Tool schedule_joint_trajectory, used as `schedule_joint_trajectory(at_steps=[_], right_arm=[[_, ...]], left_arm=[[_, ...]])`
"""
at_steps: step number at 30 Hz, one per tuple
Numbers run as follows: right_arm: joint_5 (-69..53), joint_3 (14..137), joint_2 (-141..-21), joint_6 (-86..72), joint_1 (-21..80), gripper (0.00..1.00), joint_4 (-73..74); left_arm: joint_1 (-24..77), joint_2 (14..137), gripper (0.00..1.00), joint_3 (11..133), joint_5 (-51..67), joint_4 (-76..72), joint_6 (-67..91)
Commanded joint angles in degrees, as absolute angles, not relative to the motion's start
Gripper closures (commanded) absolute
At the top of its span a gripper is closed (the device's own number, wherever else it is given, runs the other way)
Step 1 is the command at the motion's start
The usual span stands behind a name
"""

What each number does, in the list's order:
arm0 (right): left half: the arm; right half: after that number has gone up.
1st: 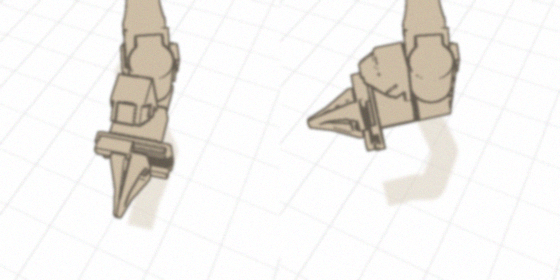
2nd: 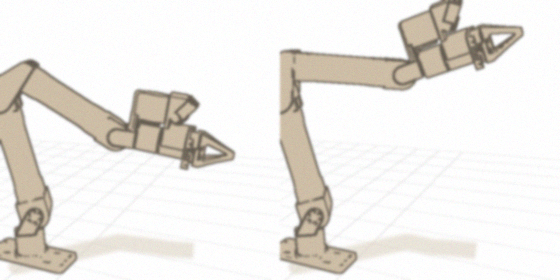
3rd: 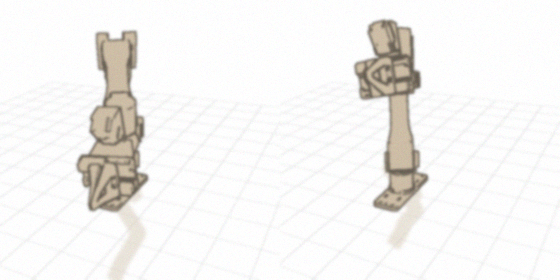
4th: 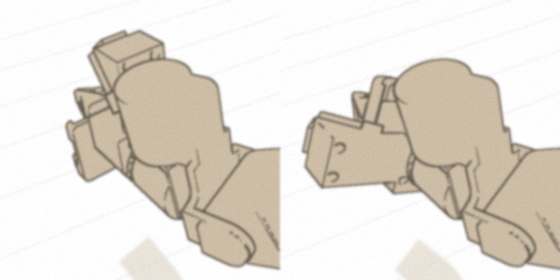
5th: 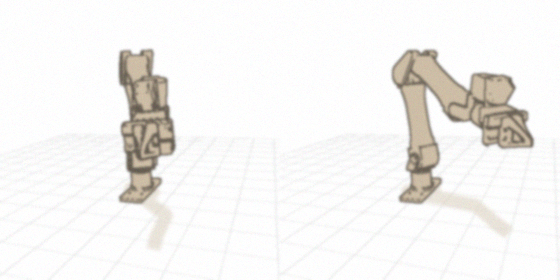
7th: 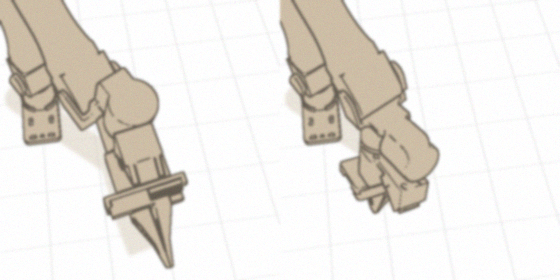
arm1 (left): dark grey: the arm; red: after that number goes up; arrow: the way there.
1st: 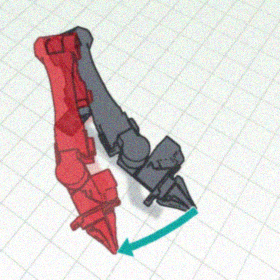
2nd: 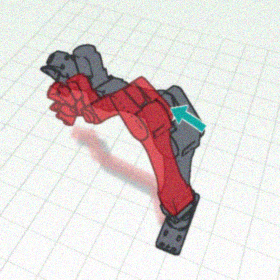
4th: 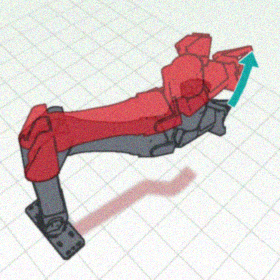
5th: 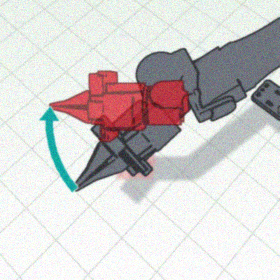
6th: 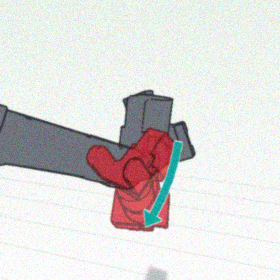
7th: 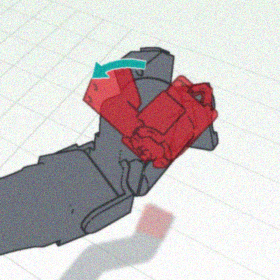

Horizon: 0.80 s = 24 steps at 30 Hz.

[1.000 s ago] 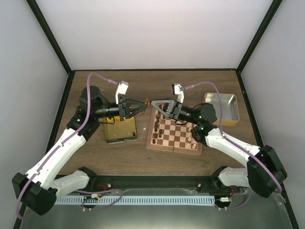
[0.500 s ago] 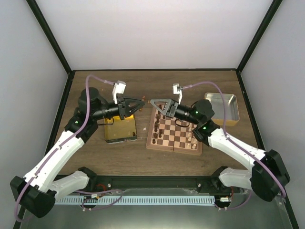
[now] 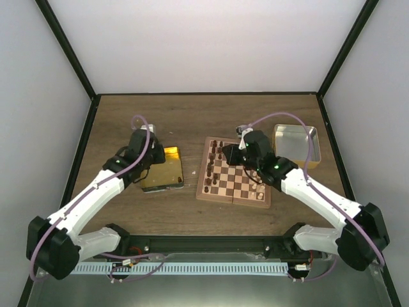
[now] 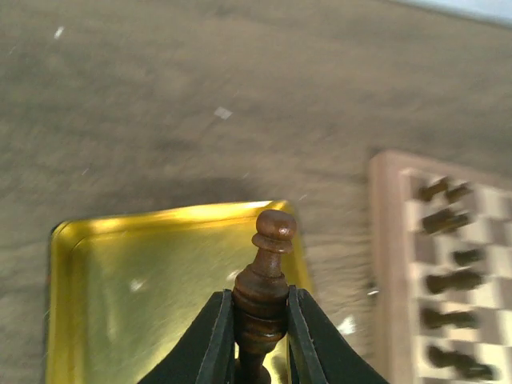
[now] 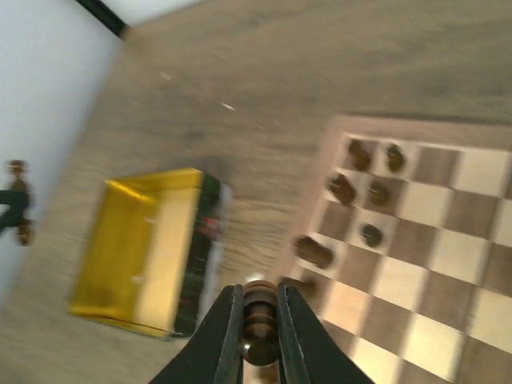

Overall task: Set up the chess pieces on the board
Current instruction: Place the chess piece on the chessboard.

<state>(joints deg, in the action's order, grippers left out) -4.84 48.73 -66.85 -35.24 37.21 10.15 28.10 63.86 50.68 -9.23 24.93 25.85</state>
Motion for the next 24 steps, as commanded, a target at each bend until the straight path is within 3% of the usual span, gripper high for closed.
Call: schedule_joint_trajectory(at_steps=[1, 12, 24], right_arm=[[2.5, 49.9, -71.5, -29.5, 37.5, 0.96, 20.7], [3.1, 63.8, -92.1, -27.8, 39.5, 0.96, 26.9], [4.5, 69.6, -100.8, -30.1, 40.5, 0.95, 29.8]], left_arm=[[27.9, 67.1, 0.88, 50.1, -16.3, 28.4, 26.5], [27.8, 67.5, 0.88, 51.4, -11.5, 28.1, 24.8], [27.7, 65.8, 0.88, 51.4, -8.9, 27.6, 23.8]])
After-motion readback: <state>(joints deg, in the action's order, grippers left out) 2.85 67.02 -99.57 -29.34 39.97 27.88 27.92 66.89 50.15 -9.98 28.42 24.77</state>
